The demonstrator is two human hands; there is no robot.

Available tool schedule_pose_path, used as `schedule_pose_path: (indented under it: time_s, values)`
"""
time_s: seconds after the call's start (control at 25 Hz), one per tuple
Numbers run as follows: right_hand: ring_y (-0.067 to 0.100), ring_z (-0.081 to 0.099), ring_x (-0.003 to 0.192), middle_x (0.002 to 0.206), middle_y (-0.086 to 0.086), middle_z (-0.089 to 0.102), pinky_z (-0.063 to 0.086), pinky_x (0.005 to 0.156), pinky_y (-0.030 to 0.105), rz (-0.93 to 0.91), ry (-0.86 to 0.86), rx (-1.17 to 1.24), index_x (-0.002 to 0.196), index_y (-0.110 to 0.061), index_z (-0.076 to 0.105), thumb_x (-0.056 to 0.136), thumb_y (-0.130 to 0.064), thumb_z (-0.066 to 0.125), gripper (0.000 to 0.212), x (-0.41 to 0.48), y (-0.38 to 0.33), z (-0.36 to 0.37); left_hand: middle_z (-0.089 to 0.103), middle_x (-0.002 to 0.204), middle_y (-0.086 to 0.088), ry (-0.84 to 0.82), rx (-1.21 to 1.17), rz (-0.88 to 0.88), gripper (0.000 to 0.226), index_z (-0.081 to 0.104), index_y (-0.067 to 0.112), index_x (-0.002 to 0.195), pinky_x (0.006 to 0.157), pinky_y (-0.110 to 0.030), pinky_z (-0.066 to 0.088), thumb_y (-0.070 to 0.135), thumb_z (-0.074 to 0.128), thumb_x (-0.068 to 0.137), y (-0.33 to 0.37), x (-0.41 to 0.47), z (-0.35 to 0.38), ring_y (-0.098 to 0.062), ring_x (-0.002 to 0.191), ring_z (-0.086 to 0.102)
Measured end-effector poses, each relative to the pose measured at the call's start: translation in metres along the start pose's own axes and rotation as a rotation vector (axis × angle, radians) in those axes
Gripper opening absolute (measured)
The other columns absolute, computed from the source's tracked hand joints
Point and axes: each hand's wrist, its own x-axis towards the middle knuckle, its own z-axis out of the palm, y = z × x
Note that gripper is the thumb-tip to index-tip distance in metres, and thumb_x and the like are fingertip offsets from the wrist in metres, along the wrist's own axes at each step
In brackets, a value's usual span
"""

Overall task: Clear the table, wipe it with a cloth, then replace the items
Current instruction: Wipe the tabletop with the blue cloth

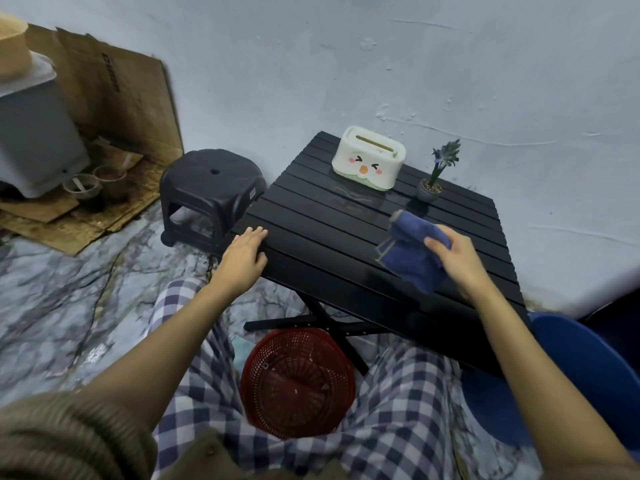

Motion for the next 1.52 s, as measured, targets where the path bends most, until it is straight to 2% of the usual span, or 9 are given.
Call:
schedule_pose_path:
  time_s: [0.12,0.2,0.36,0.64,1.0,1.12,1.2,1.32,1.52]
  values:
    - [0.035,0.057,0.107,0.115,0.025,0.062,0.035,0.078,0.028,0.106,0.064,-0.269,0.118,-0.005,0.056,0.091,-0.005,0.045,0.029,0.003,0.042,-0.014,0.031,0.151,-0.012,0.008,0.001,0.006,0.050,0.033,0.006,0.139,0.119,-0.041,0.013,0.007,0.040,0.089,-0.001,0.001,0.001,-0.027,0.143,0.020]
    - [0.038,0.057,0.112,0.120,0.025,0.060,0.038,0.080,0.029,0.131,-0.008,-0.379,0.123,-0.005,0.052,0.091,-0.008,0.048,0.033,-0.007,0.069,-0.008,0.031,0.151,-0.012,0.013,0.001,0.007,0.050,0.033,0.006,0.139,0.119,-0.041,0.013,0.007,0.040,0.089,-0.001,0.001,0.001,-0.027,0.143,0.020]
    - [0.032,0.041,0.131,0.144,0.015,0.042,0.036,0.105,0.039,0.117,-0.042,-0.401,0.137,-0.006,0.035,0.091,-0.024,0.054,0.053,-0.024,0.087,0.013,0.033,0.150,-0.012,0.053,0.007,0.019,0.051,0.032,0.006,0.139,0.118,-0.040,0.014,0.007,0.040,0.089,-0.002,0.000,0.003,-0.027,0.143,0.023]
    - [0.034,0.039,0.132,0.145,0.022,0.038,0.036,0.104,0.041,0.097,0.108,-0.465,0.135,0.002,0.035,0.095,-0.011,0.044,0.043,0.008,0.053,0.074,0.036,0.149,-0.012,0.081,0.029,0.021,0.051,0.033,0.007,0.139,0.118,-0.040,0.015,0.008,0.041,0.089,-0.001,-0.001,0.006,-0.026,0.142,0.024]
    - [0.029,0.039,0.133,0.147,0.015,0.038,0.033,0.108,0.039,-0.241,-0.140,-0.445,0.136,-0.005,0.036,0.094,-0.009,0.043,0.043,0.016,-0.031,0.184,0.031,0.152,-0.011,0.033,0.035,0.028,0.051,0.030,0.008,0.140,0.118,-0.037,0.014,0.010,0.040,0.090,-0.002,-0.004,-0.001,-0.025,0.143,0.021]
    - [0.026,0.041,0.133,0.142,0.016,0.045,0.026,0.114,0.038,-0.374,-0.183,-0.417,0.134,-0.004,0.040,0.091,-0.003,0.045,0.044,-0.016,-0.020,0.171,0.031,0.151,-0.011,0.030,0.043,0.036,0.051,0.030,0.008,0.140,0.118,-0.036,0.014,0.010,0.041,0.090,-0.003,-0.004,-0.001,-0.025,0.143,0.022]
    - [0.026,0.047,0.129,0.137,0.016,0.051,0.026,0.113,0.040,-0.403,-0.136,-0.446,0.131,-0.002,0.044,0.087,0.002,0.049,0.045,-0.042,0.006,0.145,0.032,0.151,-0.011,0.046,0.049,0.041,0.051,0.031,0.008,0.140,0.118,-0.037,0.014,0.010,0.041,0.090,-0.003,-0.004,0.001,-0.024,0.143,0.022]
    - [0.027,0.051,0.125,0.133,0.017,0.054,0.024,0.112,0.041,-0.240,0.032,-0.551,0.129,-0.002,0.048,0.084,0.006,0.052,0.045,-0.077,0.059,0.085,0.035,0.150,-0.011,0.085,0.050,0.029,0.050,0.033,0.007,0.139,0.117,-0.040,0.016,0.009,0.041,0.089,-0.001,-0.002,0.007,-0.026,0.142,0.024]
    - [0.048,0.056,0.108,0.120,0.034,0.058,0.030,0.108,0.054,0.287,0.333,-0.602,0.121,0.010,0.051,0.089,0.002,0.048,0.033,-0.086,0.123,-0.014,0.037,0.148,-0.013,0.111,0.073,0.017,0.049,0.037,0.006,0.136,0.117,-0.043,0.017,0.007,0.042,0.088,-0.001,0.002,0.012,-0.027,0.141,0.027]
